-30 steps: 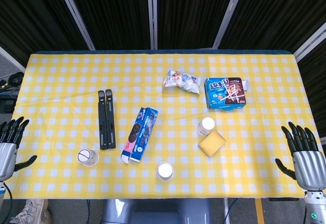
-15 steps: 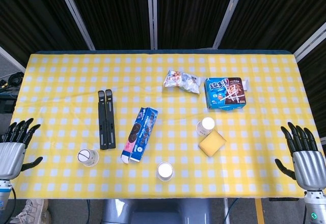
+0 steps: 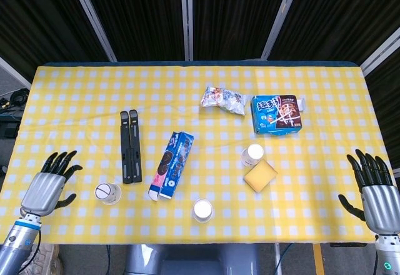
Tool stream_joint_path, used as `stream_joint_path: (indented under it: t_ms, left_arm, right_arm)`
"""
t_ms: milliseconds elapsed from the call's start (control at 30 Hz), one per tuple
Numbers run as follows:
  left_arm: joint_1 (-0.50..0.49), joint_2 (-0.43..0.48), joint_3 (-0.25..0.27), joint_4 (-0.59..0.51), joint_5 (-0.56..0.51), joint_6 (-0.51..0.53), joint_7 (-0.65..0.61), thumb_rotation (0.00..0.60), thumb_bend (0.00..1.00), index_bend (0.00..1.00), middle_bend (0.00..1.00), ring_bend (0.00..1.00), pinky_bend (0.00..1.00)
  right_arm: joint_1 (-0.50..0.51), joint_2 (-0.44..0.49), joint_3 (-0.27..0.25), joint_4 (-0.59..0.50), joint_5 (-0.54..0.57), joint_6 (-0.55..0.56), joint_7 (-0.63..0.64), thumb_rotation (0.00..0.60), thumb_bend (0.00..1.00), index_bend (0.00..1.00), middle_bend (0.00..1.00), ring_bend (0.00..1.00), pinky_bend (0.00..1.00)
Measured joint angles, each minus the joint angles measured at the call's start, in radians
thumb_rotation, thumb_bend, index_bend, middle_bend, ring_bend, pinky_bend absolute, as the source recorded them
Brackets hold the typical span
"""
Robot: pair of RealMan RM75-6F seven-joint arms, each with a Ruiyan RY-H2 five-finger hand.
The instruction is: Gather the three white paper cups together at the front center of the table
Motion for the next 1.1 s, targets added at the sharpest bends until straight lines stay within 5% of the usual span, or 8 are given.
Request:
stream_joint_path:
  t_ms: [467,733,1100]
  left_arm:
    - [-0.074,-0.095,-0.002,-0.029,-0.05,-0.121,0.119,0.6,0.24,0.24,0.0,0.0,0.0]
    - [-0.095,-0.114,-0.002,-0.056,-0.084,-0.146,0.168,0.6,0.35,0.45,0.0,0.0,0.0]
    - [-0.1,-0.099,0.001,-0.098,-0.061,-0.12,0.16,0.6,0.35,0.47,0.0,0.0,0.0]
  right_arm:
    - [-0.003,0.006,0.003,-0.001,0.001,0.008,0.013,0.6,0.12,0.07,0.0,0.0,0.0]
    - [-0.005,0.009,0.004,-0.001,0.001,0.01,0.02,0.6,0.12,0.07,0.0,0.0,0.0]
    - [-0.007,0.011,0.005,-0.004,0.0,0.014,0.023,0.6,0.12,0.07,0.0,0.0,0.0]
